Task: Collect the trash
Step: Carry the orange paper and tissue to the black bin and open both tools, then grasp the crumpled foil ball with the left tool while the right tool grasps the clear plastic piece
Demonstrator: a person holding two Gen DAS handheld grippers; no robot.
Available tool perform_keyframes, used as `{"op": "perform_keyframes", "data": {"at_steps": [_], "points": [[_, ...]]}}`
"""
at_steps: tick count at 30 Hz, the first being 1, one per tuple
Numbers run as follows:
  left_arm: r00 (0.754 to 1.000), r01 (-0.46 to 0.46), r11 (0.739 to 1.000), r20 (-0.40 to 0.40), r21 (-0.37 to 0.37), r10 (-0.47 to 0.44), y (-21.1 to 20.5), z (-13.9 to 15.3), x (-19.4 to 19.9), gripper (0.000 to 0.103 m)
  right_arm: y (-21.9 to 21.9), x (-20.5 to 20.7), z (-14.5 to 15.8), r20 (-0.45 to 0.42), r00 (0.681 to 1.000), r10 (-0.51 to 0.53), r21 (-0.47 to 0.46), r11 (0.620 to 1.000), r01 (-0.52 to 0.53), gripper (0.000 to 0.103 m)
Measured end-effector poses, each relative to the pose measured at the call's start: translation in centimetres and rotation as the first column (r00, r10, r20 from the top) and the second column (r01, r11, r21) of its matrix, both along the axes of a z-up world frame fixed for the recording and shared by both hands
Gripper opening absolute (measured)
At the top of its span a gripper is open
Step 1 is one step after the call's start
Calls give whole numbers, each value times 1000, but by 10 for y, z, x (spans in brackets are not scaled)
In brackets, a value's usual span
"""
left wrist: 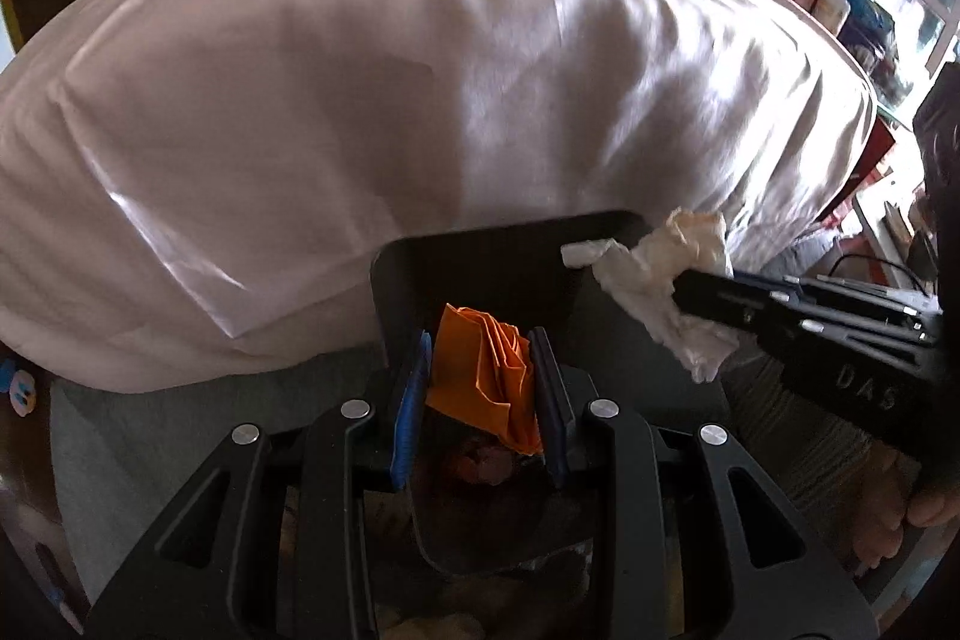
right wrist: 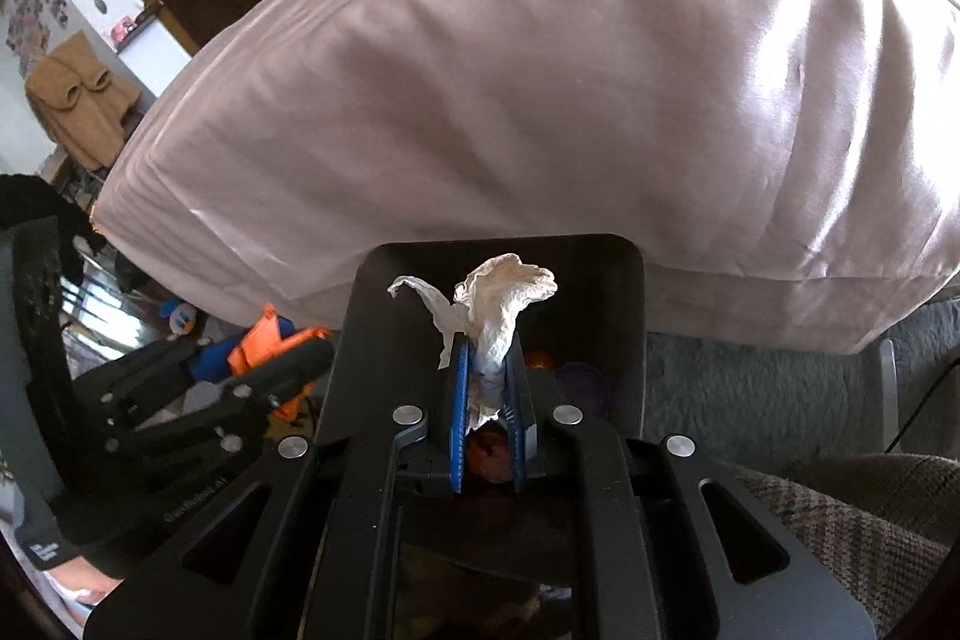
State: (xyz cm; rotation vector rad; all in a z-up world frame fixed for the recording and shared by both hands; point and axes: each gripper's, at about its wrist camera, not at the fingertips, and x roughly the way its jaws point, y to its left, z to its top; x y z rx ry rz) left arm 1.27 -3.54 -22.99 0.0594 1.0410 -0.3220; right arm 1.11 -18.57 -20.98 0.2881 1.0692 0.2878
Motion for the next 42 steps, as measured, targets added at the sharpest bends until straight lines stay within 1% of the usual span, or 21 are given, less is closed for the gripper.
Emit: {"op": "perform_keyframes", "data": {"at_steps": [3, 7, 8, 9, 10, 11, 15, 16, 17, 18, 20, 21, 23, 25, 26, 29, 31, 35, 37, 42], "points": [[1000, 16, 1000, -13, 6, -16, 0, -5, -2, 33, 0, 4, 0, -5, 1000, 13, 2, 1000, -13, 14], [1000, 9, 1000, -23, 3, -9, 1, -5, 0, 33, -2, 5, -4, -12, 1000, 9, -12, 1000, -9, 15], [1000, 6, 1000, -25, 3, -6, 1, -5, 1, 34, -4, 5, -5, -15, 1000, 4, -13, 1000, -4, 17], [1000, 3, 1000, -27, 3, -3, 3, -5, 1, 34, -5, 6, -5, -19, 1000, -3, -15, 1000, 3, 21], [1000, 0, 1000, -28, 4, 0, 2, -5, 2, 37, -6, 6, -5, -21, 1000, -10, -14, 1000, 9, 34], [1000, -3, 1000, -28, 7, 3, 3, -5, 2, 42, -7, 6, -5, -23, 1000, -22, -16, 1000, 21, 47], [999, -10, 1000, -31, 27, 11, 5, -5, 3, 55, -10, 5, -3, -16, 999, -38, -29, 999, 37, 49], [999, -16, 999, -31, 33, 17, 7, -5, 3, 62, -9, 5, -3, -14, 999, -41, -30, 999, 41, 54], [999, -21, 999, -29, 38, 22, 9, -5, 3, 68, -11, 5, -2, -9, 999, -50, -31, 998, 50, 63], [999, -30, 999, -24, 44, 31, 11, -4, 3, 70, -12, 5, -1, -4, 998, -58, -32, 998, 57, 68], [999, -48, 997, -14, 56, 49, 15, -1, 3, 82, -14, 5, 2, 14, 997, -79, -36, 996, 80, 82], [998, -55, 997, -8, 61, 55, 17, 1, 4, 84, -16, 5, 3, 19, 996, -85, -38, 996, 86, 85], [998, -68, 995, 6, 74, 68, 21, 5, 4, 92, -18, 5, 6, 31, 994, -102, -48, 994, 103, 94], [997, -75, 994, 17, 78, 74, 23, 10, 5, 95, -20, 5, 9, 38, 994, -104, -53, 993, 106, 97], [997, -80, 994, 21, 79, 79, 25, 14, 5, 95, -19, 6, 10, 40, 994, -103, -58, 993, 105, 99], [995, -93, 993, 41, 70, 90, 29, 29, 7, 95, -21, 5, 23, 60, 994, -96, -74, 992, 100, 99], [992, -102, 993, 74, 54, 98, 33, 43, 8, 95, -22, 4, 38, 94, 992, -87, -75, 993, 95, 99], [982, -116, 993, 152, 30, 110, 41, 77, 15, 95, -29, 12, 83, 192, 979, -74, -93, 991, 93, 99], [977, -122, 992, 178, 19, 117, 45, 89, 20, 95, -33, 20, 104, 228, 971, -71, -94, 991, 94, 99], [964, -147, 989, 227, 12, 141, 54, 114, 40, 95, -40, 48, 136, 289, 955, -66, -120, 987, 105, 99]]}}
